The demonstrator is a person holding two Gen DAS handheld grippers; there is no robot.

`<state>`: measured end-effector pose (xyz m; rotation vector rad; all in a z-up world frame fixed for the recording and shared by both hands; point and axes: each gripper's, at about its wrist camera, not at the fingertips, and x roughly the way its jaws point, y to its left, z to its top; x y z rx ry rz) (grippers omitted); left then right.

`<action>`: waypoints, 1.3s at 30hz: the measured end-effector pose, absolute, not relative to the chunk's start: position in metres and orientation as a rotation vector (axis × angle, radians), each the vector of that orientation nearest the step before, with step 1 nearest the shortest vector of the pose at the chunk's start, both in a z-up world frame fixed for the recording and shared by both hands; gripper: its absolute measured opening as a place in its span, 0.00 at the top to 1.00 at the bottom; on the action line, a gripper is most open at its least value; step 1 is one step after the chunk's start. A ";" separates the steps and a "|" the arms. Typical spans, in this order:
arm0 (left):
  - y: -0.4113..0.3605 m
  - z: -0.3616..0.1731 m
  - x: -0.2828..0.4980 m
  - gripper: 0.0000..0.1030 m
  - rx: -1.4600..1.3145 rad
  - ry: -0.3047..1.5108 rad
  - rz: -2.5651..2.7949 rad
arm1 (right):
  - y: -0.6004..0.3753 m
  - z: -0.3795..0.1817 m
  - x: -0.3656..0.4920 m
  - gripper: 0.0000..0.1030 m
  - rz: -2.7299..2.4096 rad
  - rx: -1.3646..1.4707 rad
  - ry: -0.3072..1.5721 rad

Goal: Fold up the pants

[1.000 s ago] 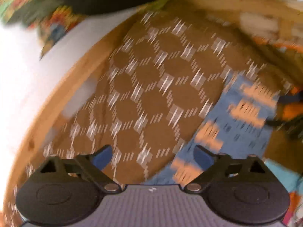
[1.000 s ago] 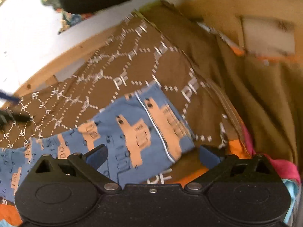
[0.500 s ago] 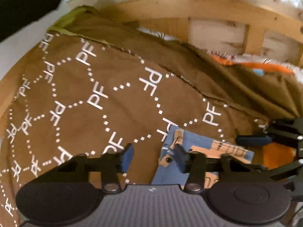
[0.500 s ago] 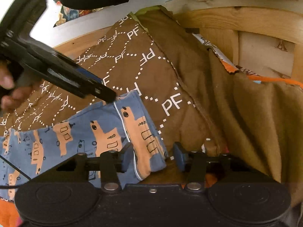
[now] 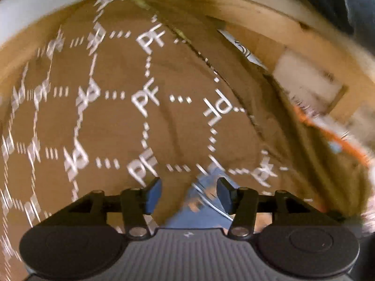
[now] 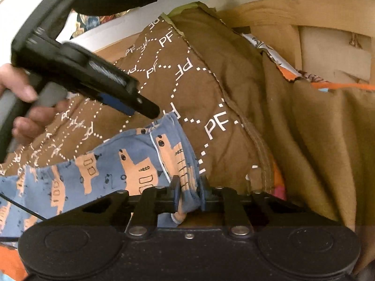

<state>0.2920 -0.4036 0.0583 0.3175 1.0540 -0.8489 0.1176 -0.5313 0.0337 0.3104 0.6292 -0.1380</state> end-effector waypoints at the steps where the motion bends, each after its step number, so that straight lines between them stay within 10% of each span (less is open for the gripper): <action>1: -0.400 0.062 0.291 0.45 0.278 1.094 -0.848 | -0.528 0.036 0.117 0.84 -0.138 0.289 0.622; 21: -0.426 0.046 0.271 0.42 0.226 1.314 -0.744 | -0.440 0.046 0.112 0.85 -0.024 -0.213 0.568; 28: -0.416 0.033 0.268 0.83 0.220 1.322 -0.694 | -0.439 0.046 0.111 0.82 -0.023 -0.221 0.574; 33: -0.407 0.036 0.268 0.88 0.188 1.297 -0.705 | -0.440 0.047 0.111 0.45 -0.038 -0.218 0.568; 36: -0.401 0.038 0.268 0.88 0.173 1.294 -0.715 | -0.442 0.044 0.112 0.45 -0.028 -0.204 0.575; 39: -0.389 0.042 0.269 0.89 0.140 1.306 -0.715 | -0.439 0.041 0.113 0.66 -0.016 -0.220 0.570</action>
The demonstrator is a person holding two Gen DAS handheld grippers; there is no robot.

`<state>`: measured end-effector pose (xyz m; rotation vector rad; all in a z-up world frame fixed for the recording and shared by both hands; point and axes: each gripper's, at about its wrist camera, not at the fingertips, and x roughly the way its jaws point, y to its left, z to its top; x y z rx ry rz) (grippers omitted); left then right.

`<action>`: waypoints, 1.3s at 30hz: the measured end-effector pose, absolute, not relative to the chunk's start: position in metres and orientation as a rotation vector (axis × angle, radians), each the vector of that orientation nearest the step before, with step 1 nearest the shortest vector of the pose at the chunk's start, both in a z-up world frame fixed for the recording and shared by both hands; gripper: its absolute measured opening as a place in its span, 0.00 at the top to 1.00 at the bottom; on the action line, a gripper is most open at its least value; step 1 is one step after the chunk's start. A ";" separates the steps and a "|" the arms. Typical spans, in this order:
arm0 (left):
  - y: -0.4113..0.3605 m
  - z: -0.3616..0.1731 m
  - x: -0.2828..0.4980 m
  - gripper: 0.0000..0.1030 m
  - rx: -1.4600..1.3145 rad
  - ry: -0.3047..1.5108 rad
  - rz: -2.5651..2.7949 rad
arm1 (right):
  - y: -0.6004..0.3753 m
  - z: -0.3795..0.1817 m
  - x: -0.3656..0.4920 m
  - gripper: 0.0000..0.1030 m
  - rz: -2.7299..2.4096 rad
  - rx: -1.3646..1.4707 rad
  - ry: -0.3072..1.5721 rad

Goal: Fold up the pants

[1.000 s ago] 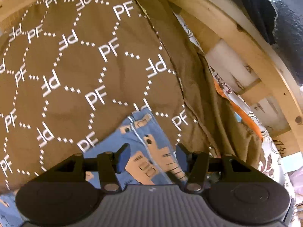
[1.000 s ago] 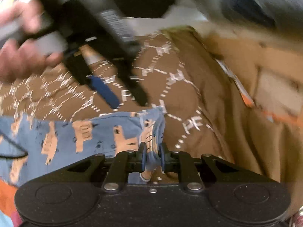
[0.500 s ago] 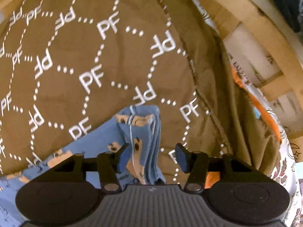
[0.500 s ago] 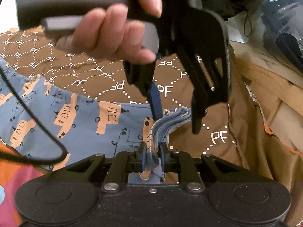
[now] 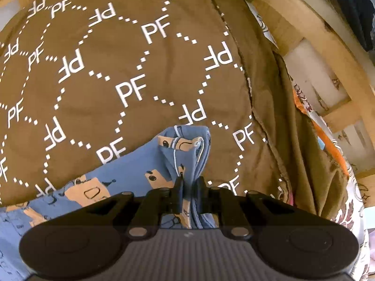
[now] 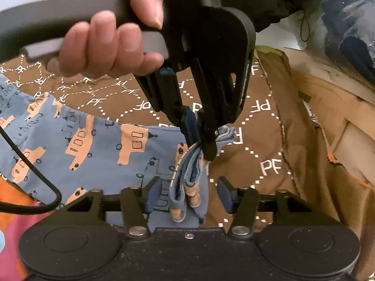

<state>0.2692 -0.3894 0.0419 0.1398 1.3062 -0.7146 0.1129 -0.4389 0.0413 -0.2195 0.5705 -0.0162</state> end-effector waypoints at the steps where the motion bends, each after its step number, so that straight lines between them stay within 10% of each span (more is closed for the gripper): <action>1: -0.388 0.043 0.270 0.89 0.130 1.307 -0.713 | -0.437 0.041 0.113 0.77 -0.012 -0.230 0.567; 15: -0.252 0.074 0.250 0.89 -0.119 1.226 -0.628 | -0.361 0.058 0.086 0.86 0.240 -0.261 0.402; 39: -0.105 -0.027 0.247 0.88 -0.344 1.219 -0.472 | -0.269 0.003 0.105 0.88 0.434 -0.298 0.579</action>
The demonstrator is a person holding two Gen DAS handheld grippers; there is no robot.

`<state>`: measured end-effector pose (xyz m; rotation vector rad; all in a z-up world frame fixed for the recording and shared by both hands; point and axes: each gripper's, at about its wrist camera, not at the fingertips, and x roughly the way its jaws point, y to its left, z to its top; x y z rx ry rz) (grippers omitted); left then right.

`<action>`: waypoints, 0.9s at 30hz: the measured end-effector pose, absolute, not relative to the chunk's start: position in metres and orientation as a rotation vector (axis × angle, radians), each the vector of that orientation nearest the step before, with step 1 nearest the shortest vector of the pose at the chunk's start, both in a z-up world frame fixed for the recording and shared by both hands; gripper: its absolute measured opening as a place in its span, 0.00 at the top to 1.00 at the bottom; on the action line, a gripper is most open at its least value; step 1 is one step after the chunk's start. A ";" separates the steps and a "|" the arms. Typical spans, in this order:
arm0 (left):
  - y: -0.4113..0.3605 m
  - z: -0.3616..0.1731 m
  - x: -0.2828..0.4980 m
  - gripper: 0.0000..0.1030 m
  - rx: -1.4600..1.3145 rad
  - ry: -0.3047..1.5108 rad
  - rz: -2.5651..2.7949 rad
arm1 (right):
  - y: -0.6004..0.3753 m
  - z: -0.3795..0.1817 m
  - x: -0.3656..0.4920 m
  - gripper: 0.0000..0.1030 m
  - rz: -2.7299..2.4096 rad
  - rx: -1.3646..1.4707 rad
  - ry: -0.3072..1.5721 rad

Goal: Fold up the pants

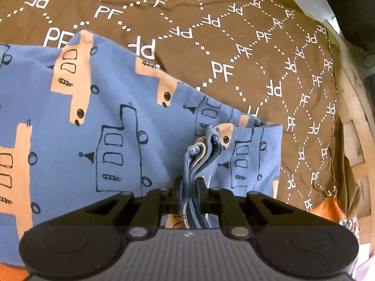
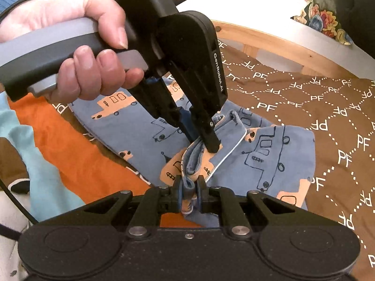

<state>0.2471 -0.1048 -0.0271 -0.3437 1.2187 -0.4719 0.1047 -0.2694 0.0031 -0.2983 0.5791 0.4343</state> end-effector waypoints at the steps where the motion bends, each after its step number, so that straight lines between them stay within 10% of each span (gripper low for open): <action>1: -0.106 -0.026 0.247 0.88 -0.341 1.216 -0.470 | -0.269 0.003 0.105 0.88 0.435 -0.298 0.578; 27: -0.007 0.019 0.234 0.90 -0.369 1.056 -0.505 | -0.192 0.045 0.123 0.88 0.578 -0.294 0.545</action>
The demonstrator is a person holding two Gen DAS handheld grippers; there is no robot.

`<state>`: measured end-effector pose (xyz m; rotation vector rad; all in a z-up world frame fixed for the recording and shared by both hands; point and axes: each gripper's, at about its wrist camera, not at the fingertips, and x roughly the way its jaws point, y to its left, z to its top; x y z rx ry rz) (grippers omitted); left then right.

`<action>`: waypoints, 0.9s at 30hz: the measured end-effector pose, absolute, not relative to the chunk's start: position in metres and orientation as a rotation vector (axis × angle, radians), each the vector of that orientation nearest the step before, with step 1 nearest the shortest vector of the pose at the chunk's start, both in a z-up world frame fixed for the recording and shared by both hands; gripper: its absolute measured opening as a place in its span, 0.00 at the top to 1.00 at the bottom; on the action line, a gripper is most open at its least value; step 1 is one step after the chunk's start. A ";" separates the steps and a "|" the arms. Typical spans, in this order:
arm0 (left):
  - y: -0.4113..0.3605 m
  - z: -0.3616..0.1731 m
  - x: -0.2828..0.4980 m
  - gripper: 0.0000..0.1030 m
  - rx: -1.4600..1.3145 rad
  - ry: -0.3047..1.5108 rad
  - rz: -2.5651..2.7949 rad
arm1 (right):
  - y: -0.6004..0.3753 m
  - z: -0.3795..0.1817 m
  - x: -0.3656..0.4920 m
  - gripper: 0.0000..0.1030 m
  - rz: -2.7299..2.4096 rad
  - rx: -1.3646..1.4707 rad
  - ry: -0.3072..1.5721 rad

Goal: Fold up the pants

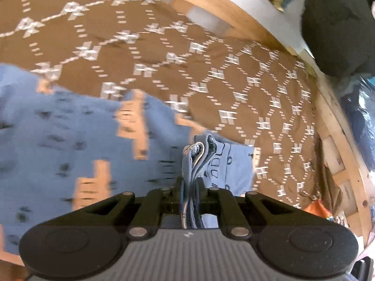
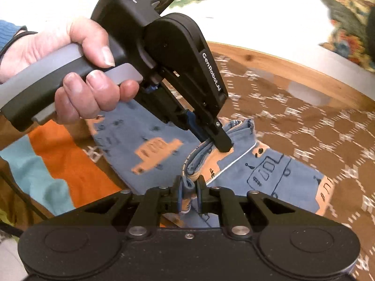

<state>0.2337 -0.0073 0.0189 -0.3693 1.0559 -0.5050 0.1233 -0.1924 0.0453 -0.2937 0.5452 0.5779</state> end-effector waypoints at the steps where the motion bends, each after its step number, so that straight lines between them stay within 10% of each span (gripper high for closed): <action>1: 0.000 0.015 0.235 0.90 -0.370 1.064 -0.487 | -0.185 0.042 0.126 0.88 0.592 -0.305 0.554; 6: 0.028 -0.015 0.241 0.87 -0.369 1.108 -0.429 | -0.162 0.020 0.137 0.77 0.647 -0.337 0.619; 14: 0.045 -0.005 0.231 0.49 -0.403 1.050 -0.410 | -0.219 0.037 0.119 0.18 0.529 -0.398 0.495; 19: 0.015 0.006 0.218 0.27 -0.266 0.985 -0.363 | -0.266 0.042 0.152 0.06 0.199 -0.404 0.411; 27: -0.023 -0.010 0.202 0.27 -0.034 1.013 -0.217 | -0.299 0.003 0.223 0.01 0.034 -0.417 0.507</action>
